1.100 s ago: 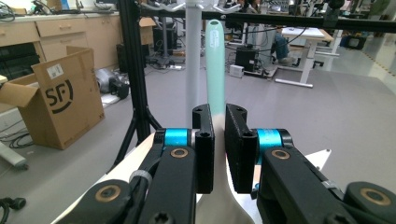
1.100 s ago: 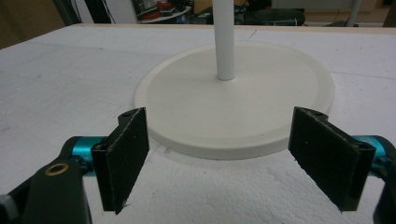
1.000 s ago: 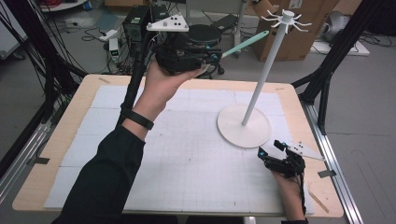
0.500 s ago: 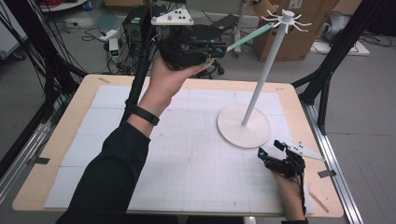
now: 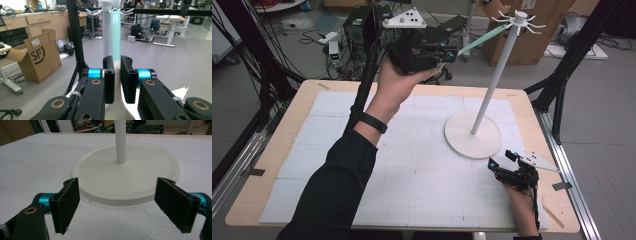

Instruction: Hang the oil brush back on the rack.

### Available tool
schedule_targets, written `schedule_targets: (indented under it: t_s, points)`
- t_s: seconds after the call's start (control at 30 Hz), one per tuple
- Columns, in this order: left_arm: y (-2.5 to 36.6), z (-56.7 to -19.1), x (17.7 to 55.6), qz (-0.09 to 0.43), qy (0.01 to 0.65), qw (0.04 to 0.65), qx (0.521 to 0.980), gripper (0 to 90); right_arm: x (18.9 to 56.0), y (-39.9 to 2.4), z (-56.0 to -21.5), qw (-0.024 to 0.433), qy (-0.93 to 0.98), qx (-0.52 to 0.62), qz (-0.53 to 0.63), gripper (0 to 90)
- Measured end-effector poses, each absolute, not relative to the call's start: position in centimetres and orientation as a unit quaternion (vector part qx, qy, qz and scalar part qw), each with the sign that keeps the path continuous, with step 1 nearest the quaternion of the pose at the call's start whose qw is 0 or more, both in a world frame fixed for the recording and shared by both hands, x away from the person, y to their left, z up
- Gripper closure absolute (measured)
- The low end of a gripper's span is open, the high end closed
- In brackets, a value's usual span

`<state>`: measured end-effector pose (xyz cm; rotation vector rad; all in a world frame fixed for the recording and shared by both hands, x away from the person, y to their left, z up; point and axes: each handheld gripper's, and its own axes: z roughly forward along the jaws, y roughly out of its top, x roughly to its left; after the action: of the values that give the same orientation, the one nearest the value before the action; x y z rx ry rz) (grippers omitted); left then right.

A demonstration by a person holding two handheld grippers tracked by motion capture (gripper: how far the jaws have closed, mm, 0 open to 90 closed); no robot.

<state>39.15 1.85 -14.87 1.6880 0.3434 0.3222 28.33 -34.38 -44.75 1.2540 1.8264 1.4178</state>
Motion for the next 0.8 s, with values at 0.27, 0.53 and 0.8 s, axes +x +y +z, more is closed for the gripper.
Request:
schedule_targets:
  t_s: [0.27,0.53,0.8]
  points:
    - [1.6,-15.2,39.6,0.152,0.162,0.629,0.745,82.5,28.3,-34.4,-44.7,0.254,0.672,0.461,0.521,19.6]
    - [1.1,-15.7,40.1,0.152,0.172,0.625,0.746,82.4,28.3,-34.4,-44.7,0.253,0.671,0.461,0.522,19.6]
    - [0.4,-16.6,40.6,0.153,0.179,0.612,0.755,75.8,28.3,-34.4,-44.7,0.252,0.671,0.462,0.522,19.6]
